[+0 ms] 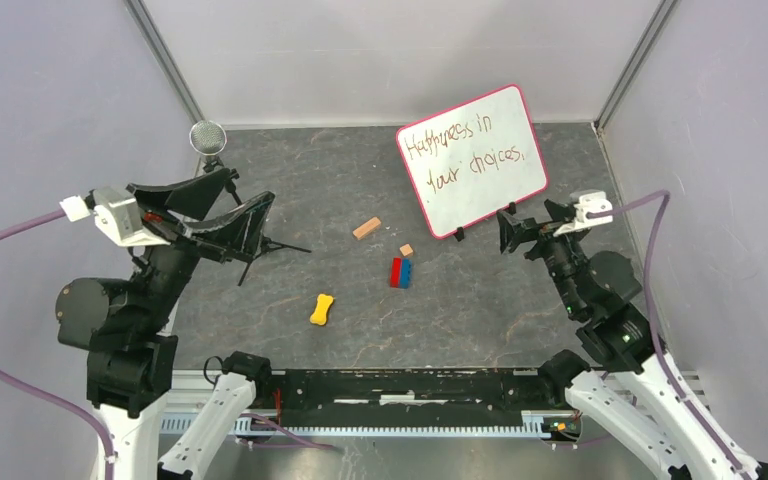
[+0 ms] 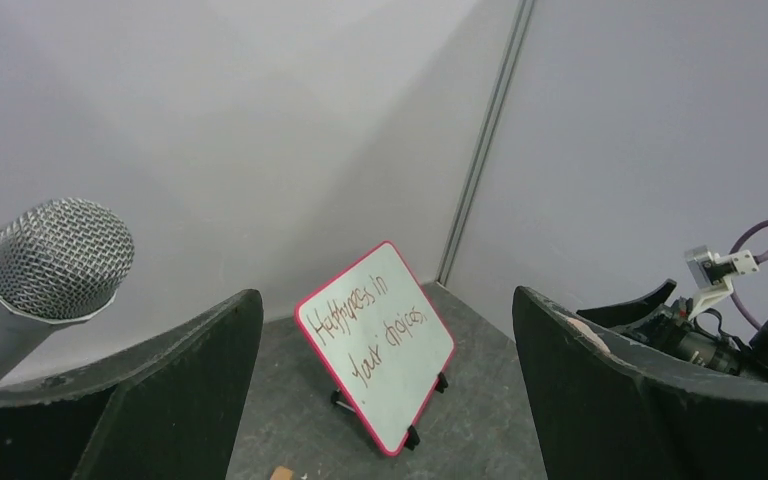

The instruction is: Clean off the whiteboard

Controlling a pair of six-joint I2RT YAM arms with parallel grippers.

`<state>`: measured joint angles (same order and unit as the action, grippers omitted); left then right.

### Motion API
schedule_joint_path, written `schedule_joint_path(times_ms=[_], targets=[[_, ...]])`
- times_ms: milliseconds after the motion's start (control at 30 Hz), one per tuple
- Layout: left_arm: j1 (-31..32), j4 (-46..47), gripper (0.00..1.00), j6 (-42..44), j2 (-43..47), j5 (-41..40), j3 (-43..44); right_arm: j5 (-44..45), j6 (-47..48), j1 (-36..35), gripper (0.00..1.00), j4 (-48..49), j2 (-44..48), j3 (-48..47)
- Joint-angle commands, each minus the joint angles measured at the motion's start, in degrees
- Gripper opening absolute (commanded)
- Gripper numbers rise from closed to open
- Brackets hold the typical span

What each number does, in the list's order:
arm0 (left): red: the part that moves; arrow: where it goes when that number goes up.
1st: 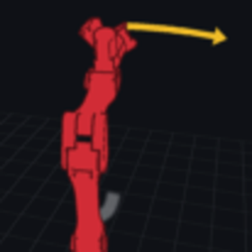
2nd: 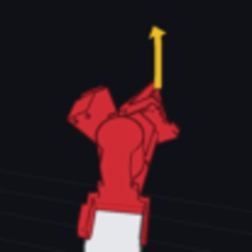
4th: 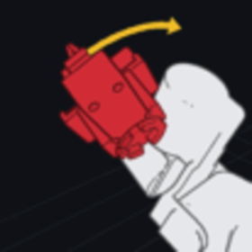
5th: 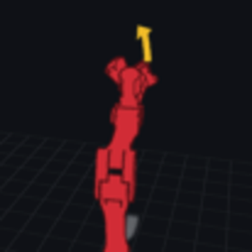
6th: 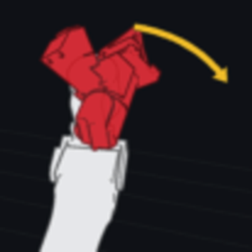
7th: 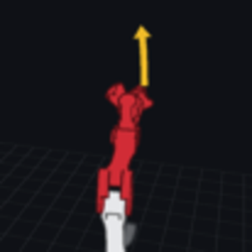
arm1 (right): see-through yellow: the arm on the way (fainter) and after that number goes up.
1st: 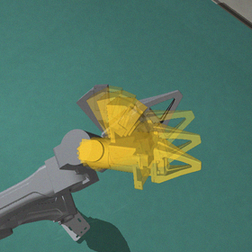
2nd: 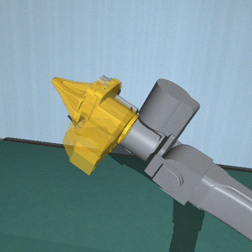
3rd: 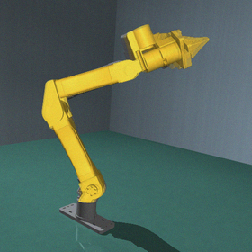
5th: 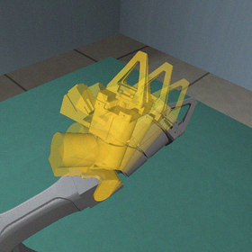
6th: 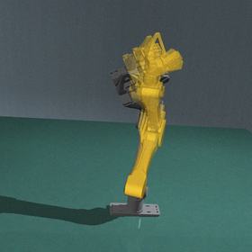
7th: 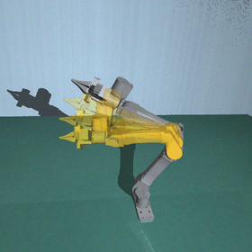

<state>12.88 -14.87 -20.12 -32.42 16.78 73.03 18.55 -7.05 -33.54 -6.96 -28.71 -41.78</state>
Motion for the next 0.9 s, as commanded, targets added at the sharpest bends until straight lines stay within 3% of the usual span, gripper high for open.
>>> schedule_joint_path(times_ms=[0,167,433,667,867], targets=[[-0.3,-1.9,1.0,1.8,0.0,-0.5,-2.1,1.8,-0.1,-0.2,0.98,-3.2,-4.2,-0.9],[-0.3,-4.3,1.0,3.6,0.2,-2.9,-3.7,-0.7,-5.2,-0.2,0.98,-9.5,-14.0,-3.2],[-0.2,-0.2,1.0,4.8,3.7,-3.2,-11.0,-14.0,-20.8,-1.6,0.98,0.8,-25.6,3.3],[-0.1,1.7,1.0,5.0,5.0,-6.6,-16.3,-4.3,-38.3,-14.9,0.98,1.0,-41.7,-1.9],[0.2,5.2,1.0,3.2,4.4,-6.7,-20.1,0.9,-45.9,-25.0,0.98,-2.7,-57.6,-14.0]])
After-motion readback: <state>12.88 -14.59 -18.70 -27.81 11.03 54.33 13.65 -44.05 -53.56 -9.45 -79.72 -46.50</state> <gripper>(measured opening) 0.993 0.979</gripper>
